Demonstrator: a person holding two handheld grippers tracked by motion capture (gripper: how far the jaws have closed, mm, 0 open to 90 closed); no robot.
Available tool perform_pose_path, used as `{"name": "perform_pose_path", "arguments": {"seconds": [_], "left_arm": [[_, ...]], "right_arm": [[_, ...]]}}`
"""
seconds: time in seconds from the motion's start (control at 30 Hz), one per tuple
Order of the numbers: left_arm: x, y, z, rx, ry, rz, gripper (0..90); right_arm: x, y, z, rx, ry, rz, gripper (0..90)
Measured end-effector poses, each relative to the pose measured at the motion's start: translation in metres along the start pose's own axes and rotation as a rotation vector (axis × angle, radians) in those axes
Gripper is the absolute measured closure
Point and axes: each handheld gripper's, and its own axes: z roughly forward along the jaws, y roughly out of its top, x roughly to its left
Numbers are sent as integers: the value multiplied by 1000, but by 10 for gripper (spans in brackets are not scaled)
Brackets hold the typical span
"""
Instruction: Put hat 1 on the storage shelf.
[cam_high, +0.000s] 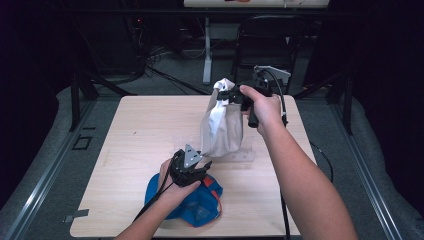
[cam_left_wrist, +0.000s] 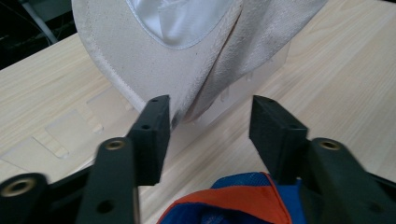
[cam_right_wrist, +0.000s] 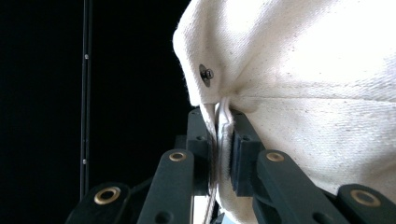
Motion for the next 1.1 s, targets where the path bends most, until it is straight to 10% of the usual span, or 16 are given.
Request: {"name": "perform_pose_path", "arguments": {"seconds": [0.3,1.1], "left_arm": [[9,-1,-1,-14,36,-1,769],[31,-13,-6,-78,-47,-76,841]], "right_arm": [[1,-2,1,7,-1,-4,815],[14,-7,18,38,-8,-36,818]]}}
